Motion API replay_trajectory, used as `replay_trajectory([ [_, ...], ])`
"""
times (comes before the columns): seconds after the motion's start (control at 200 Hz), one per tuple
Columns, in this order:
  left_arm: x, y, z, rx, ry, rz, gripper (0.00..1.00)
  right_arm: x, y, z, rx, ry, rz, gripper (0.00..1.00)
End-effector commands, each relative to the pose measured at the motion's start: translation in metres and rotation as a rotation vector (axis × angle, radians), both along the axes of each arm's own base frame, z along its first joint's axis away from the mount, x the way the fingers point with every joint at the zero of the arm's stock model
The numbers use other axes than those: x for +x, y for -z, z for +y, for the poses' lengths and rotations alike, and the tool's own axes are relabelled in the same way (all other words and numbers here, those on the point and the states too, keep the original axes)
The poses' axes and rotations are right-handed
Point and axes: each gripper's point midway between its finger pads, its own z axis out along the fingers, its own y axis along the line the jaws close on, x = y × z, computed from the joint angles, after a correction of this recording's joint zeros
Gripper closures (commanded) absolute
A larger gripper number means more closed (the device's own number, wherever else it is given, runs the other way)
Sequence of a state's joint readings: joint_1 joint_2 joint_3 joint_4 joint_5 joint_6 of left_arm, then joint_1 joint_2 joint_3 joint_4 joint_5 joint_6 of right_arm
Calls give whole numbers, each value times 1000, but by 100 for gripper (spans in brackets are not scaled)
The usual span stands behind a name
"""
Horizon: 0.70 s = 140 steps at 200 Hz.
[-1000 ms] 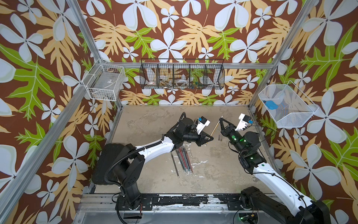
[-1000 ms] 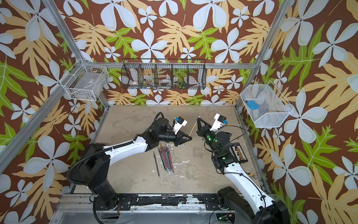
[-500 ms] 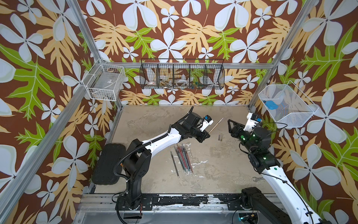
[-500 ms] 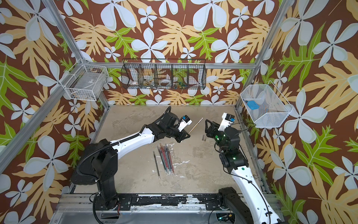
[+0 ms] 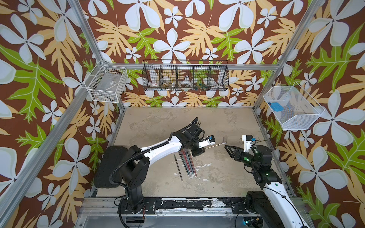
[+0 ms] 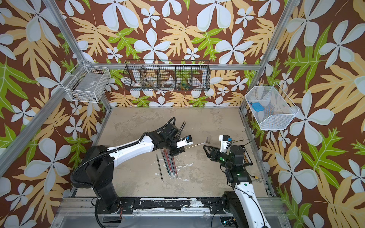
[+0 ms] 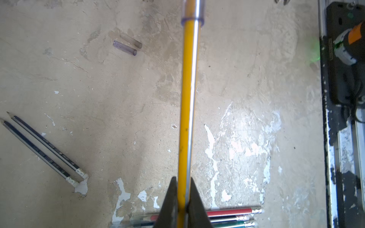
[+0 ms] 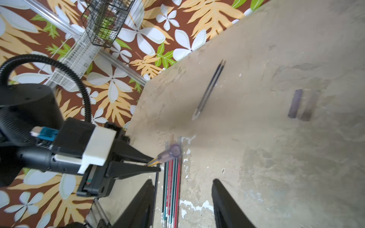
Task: Remove the protective cover of the pencils
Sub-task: Remove the protective sleeve from the pencil.
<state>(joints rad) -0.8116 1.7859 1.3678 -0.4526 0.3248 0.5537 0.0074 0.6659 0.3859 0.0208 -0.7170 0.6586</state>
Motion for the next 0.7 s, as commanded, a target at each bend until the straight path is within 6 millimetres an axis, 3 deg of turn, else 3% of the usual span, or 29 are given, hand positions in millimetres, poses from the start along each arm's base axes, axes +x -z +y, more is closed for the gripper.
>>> replay_trajectory([
  [0.0,-7,2,-1,8,78,-5,100,-10,-22,14,71,-93,-58,52],
  [0.31,-11,-5,-8,-28,80,35,100,-1,-6,10,119,-43,19,56],
  [0.696,-14,-5,-12,-31,87,73,100,10,-18,9,138,-28,-10,58],
])
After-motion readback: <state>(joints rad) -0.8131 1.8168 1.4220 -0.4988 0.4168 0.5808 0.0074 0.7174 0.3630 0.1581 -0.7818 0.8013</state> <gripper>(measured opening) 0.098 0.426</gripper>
